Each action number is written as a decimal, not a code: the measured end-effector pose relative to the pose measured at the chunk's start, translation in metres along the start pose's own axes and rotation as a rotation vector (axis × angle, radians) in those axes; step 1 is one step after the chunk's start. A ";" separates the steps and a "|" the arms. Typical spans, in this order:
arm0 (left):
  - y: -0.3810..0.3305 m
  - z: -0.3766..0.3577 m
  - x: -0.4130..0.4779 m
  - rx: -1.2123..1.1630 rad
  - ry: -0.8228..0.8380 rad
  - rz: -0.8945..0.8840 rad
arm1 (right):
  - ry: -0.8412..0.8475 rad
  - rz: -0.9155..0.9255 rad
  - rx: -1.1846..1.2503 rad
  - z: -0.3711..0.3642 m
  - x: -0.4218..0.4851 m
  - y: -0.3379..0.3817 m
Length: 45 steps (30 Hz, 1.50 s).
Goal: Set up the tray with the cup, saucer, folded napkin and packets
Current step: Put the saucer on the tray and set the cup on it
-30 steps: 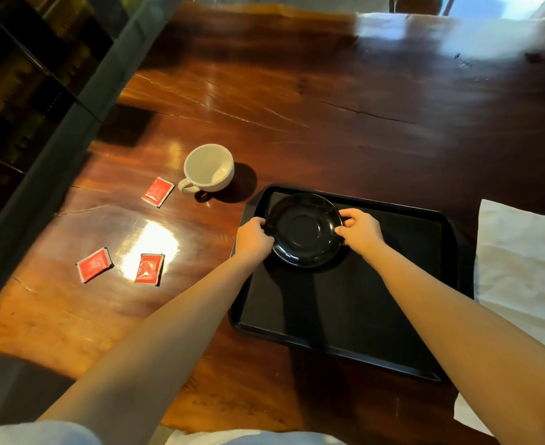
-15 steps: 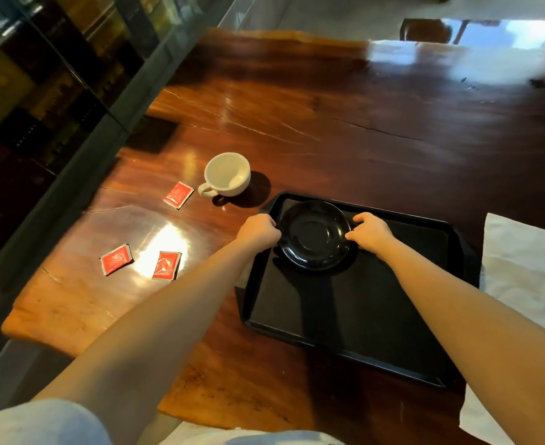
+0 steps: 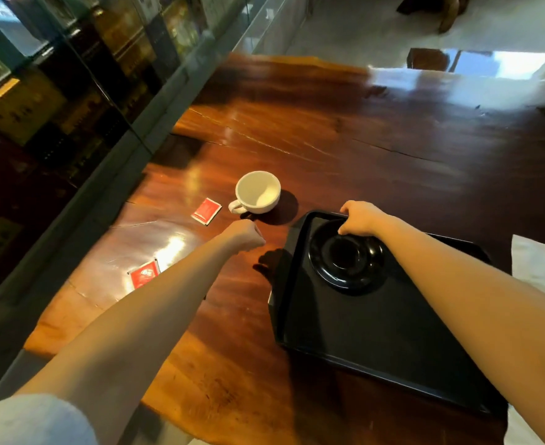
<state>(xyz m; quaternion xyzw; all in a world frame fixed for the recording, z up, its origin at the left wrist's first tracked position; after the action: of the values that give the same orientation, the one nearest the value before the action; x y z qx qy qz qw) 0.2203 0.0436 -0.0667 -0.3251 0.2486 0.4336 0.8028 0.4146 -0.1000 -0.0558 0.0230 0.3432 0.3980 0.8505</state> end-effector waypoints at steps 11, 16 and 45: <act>0.075 0.040 0.048 -0.101 -0.020 0.075 | 0.029 0.065 -0.049 -0.021 0.058 0.096; 0.079 0.047 0.070 -0.222 -0.085 0.007 | 0.010 0.051 0.004 -0.030 0.083 0.110; 0.027 0.038 0.063 -0.470 -0.406 -0.222 | -0.237 0.132 0.575 -0.035 0.075 0.069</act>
<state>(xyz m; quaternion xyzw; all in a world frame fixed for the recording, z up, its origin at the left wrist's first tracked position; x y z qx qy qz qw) 0.2336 0.1169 -0.0926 -0.4336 -0.0602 0.4449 0.7813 0.3821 -0.0090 -0.1034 0.3307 0.3381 0.3334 0.8156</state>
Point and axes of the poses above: each hand's wrist, its own x-axis towards the middle knuckle, its own z-axis out of the back of the hand, y = z × x, the point moved 3 cm from there along x, towards the middle knuckle, and after that the axes turned 3 degrees about z, right-handed, at the moved point
